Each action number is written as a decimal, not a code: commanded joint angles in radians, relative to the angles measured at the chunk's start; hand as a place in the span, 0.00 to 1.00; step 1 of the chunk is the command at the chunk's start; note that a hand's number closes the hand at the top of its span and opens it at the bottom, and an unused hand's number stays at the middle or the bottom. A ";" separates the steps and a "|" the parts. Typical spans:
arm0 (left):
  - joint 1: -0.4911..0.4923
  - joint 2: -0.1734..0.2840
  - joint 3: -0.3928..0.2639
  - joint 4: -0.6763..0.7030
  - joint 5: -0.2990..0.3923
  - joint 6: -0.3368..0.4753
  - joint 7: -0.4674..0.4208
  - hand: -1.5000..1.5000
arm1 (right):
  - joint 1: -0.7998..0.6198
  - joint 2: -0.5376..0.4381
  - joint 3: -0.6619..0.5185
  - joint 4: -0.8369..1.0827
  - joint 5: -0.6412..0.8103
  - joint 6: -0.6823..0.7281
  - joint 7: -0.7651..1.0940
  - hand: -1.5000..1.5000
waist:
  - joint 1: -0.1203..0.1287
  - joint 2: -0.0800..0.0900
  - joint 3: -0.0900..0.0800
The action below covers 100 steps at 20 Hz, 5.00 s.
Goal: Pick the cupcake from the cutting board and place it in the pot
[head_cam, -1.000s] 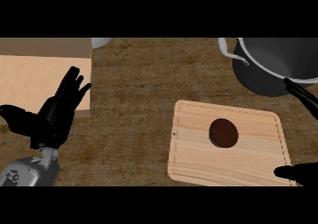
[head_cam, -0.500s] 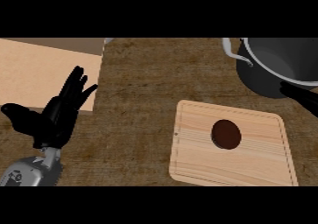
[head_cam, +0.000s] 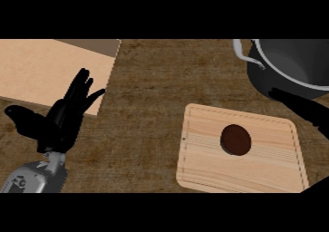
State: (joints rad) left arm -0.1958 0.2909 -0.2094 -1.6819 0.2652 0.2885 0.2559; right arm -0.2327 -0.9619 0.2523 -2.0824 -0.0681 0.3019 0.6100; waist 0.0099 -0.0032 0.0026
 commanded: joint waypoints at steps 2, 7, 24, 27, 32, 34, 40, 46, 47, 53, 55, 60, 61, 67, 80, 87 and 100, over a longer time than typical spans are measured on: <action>0.051 -0.005 0.008 -0.021 -0.028 0.012 0.037 0.50 | -0.011 0.075 0.068 0.010 0.079 0.049 0.096 0.00 | -0.003 0.003 -0.003; 0.020 -0.012 0.030 0.026 -0.028 -0.018 0.044 0.50 | 0.040 0.104 0.113 0.011 0.202 0.083 0.106 0.00 | -0.014 0.003 -0.003; 0.074 -0.057 0.059 -0.009 -0.091 -0.077 0.031 0.50 | -0.048 0.456 0.138 0.066 0.397 0.135 0.273 0.00 | -0.006 0.002 -0.003; 0.057 -0.063 0.067 -0.009 -0.103 -0.069 0.048 0.50 | -0.003 0.476 0.181 0.186 0.514 0.089 0.175 0.00 | -0.007 0.003 -0.002; 0.073 -0.089 0.064 -0.048 -0.113 -0.062 0.078 0.50 | -0.070 0.546 0.176 0.293 0.563 0.119 0.196 0.00 | -0.003 0.003 -0.002; 0.054 -0.090 0.094 0.004 -0.092 -0.098 0.055 0.50 | -0.025 0.523 0.157 0.258 0.564 0.153 0.171 0.00 | -0.008 0.003 -0.003; 0.028 -0.095 0.131 0.092 -0.098 -0.124 -0.005 0.50 | -0.049 0.516 0.147 0.370 0.611 0.192 0.092 0.00 | -0.011 0.005 -0.003; 0.061 -0.109 0.119 0.013 -0.114 -0.122 0.057 0.50 | -0.072 0.587 0.159 0.454 0.692 0.217 0.121 0.00 | -0.008 0.003 -0.003; 0.048 -0.120 0.108 0.017 -0.130 -0.121 0.051 0.50 | -0.099 0.543 0.101 0.478 0.666 0.252 0.048 0.00 | -0.008 0.004 -0.003; 0.079 -0.152 0.111 0.043 -0.152 -0.121 0.006 0.50 | 0.014 0.576 0.134 0.432 0.735 0.223 0.042 0.00 | -0.013 0.003 -0.003; 0.054 -0.128 0.128 -0.033 -0.129 -0.135 0.102 0.50 | -0.076 0.646 0.118 0.555 0.763 0.190 0.011 0.00 | -0.006 0.003 -0.002; 0.003 -0.135 0.133 0.020 -0.140 -0.140 0.112 0.50 | -0.051 0.594 0.116 0.568 0.793 0.114 -0.209 1.00 | -0.009 0.004 -0.002; 0.120 -0.143 0.114 -0.024 -0.139 -0.163 0.032 0.50 | 0.011 0.634 0.172 0.504 0.829 0.077 -0.165 1.00 | -0.007 0.002 -0.003; 0.072 -0.129 0.178 0.022 -0.129 -0.183 0.040 0.50 | -0.029 0.651 0.106 0.527 0.837 0.118 -0.203 1.00 | -0.010 0.003 -0.003; 0.059 -0.125 0.162 -0.017 -0.137 -0.170 0.086 0.50 | 0.015 0.311 -0.464 0.754 0.784 -0.117 -0.177 1.00 | -0.012 0.005 -0.002; 0.044 -0.129 0.178 -0.014 -0.137 -0.156 0.113 0.50 | 0.111 0.200 -0.639 0.491 0.648 -0.060 -0.264 1.00 | -0.035 -0.001 -0.003; 0.106 -0.177 0.123 -0.057 -0.176 -0.149 0.079 0.50 | -0.140 0.114 -0.732 0.259 0.465 0.069 -0.167 1.00 | -0.006 0.000 -0.003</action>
State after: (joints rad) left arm -0.1472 0.1271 -0.0654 -1.7219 0.0998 0.1329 0.3073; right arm -0.3045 -0.8277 -0.4604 -1.7729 0.4633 0.3116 0.3911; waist -0.0029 -0.0066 0.0029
